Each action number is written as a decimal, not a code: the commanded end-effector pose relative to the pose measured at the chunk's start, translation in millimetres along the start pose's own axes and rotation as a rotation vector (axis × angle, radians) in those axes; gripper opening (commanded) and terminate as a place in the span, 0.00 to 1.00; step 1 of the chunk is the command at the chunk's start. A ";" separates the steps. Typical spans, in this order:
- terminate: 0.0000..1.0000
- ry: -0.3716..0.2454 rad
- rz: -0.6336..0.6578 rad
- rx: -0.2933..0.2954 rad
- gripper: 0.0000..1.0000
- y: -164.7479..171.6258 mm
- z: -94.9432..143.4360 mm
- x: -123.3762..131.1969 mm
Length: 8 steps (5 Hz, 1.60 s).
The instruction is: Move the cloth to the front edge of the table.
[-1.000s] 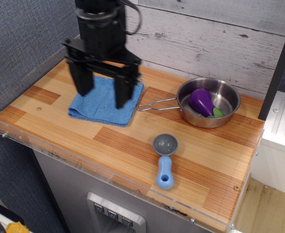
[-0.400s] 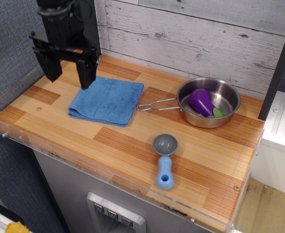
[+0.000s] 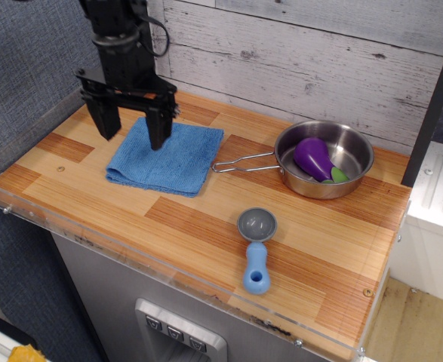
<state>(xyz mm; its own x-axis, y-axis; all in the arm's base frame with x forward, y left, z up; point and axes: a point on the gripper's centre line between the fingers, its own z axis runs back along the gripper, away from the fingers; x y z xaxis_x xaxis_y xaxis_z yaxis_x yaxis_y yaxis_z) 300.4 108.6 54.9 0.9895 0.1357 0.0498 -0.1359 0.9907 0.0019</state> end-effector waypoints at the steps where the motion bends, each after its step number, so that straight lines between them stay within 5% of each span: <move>1: 0.00 -0.038 0.009 0.034 1.00 -3.9 -10.8 29.1; 3: 0.00 -0.066 0.003 0.071 1.00 -5.0 -27.0 29.6; 6: 0.00 0.029 0.029 0.077 1.00 12.0 -61.4 -5.6; 8: 0.00 0.050 -0.028 0.090 1.00 2.0 -64.4 -22.0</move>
<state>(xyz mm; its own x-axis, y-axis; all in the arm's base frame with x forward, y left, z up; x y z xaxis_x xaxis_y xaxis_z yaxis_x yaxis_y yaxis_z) 301.6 108.5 2.9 0.9881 0.1332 0.0762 -0.1398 0.9862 0.0892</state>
